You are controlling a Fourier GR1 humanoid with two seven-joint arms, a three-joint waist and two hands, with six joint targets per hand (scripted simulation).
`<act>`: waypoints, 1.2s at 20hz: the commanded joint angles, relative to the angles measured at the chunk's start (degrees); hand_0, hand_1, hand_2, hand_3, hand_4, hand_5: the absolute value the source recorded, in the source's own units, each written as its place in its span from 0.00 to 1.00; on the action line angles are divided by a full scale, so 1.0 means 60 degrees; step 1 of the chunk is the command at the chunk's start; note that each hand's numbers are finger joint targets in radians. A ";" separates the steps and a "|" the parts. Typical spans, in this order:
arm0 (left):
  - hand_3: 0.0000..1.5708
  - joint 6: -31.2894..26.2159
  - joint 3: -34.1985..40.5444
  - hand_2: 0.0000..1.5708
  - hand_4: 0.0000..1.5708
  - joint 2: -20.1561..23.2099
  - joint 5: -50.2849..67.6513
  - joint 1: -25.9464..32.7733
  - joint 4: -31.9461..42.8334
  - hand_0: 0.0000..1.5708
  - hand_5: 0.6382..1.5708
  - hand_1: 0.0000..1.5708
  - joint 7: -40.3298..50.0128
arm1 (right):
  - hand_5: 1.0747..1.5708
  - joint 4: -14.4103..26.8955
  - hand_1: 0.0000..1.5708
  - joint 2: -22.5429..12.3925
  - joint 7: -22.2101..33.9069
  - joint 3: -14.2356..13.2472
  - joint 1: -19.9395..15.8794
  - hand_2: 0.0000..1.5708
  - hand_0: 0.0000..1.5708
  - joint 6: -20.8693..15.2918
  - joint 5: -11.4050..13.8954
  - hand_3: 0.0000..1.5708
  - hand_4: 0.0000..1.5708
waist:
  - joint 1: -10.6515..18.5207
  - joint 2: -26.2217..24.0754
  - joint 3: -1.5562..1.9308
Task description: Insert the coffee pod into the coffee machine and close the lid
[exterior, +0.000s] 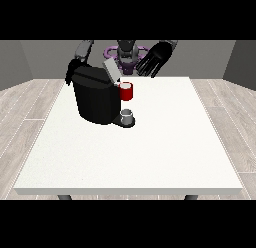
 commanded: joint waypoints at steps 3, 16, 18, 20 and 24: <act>0.00 0.0113 0.1703 0.00 0.24 -0.1612 0.2281 0.1664 0.0027 0.00 1.00 0.00 -0.0694 | 1.00 -0.0058 0.00 0.0103 -0.0235 -0.0172 0.1103 0.00 0.00 0.0106 -0.0339 0.00 0.00 | 0.0919 -0.1754 -0.0026; 0.00 -0.0427 0.2663 0.00 0.28 -0.3504 0.4123 0.4996 0.0234 0.00 1.00 0.00 -0.0917 | 1.00 -0.1198 0.00 -0.0689 0.0591 0.0212 0.0716 0.00 0.00 0.1615 -0.0707 0.00 0.10 | 0.2712 -0.4082 -0.0005; 0.00 -0.0583 0.2474 0.00 0.25 -0.3606 0.4214 0.5491 -0.0154 0.00 1.00 0.00 -0.1169 | 1.00 -0.1279 0.00 -0.0948 0.0783 -0.0044 0.0560 0.00 0.00 0.1912 -0.0989 0.00 0.16 | 0.2856 -0.4004 -0.0005; 0.00 -0.1034 0.2260 0.00 0.26 -0.3608 0.4429 0.5314 -0.0733 0.00 1.00 0.00 -0.0488 | 1.00 -0.0906 0.00 -0.1109 0.0450 -0.0397 0.0228 0.00 0.00 0.1672 -0.0904 0.00 0.05 | 0.3356 -0.3753 -0.0001; 0.00 -0.0720 0.1808 0.00 0.23 -0.3761 0.5456 0.5220 -0.1344 0.00 1.00 0.00 0.0310 | 1.00 -0.0173 0.00 -0.1244 0.1137 -0.1047 -0.0616 0.00 0.00 0.1505 -0.1289 0.00 0.00 | 0.3567 -0.3626 -0.0001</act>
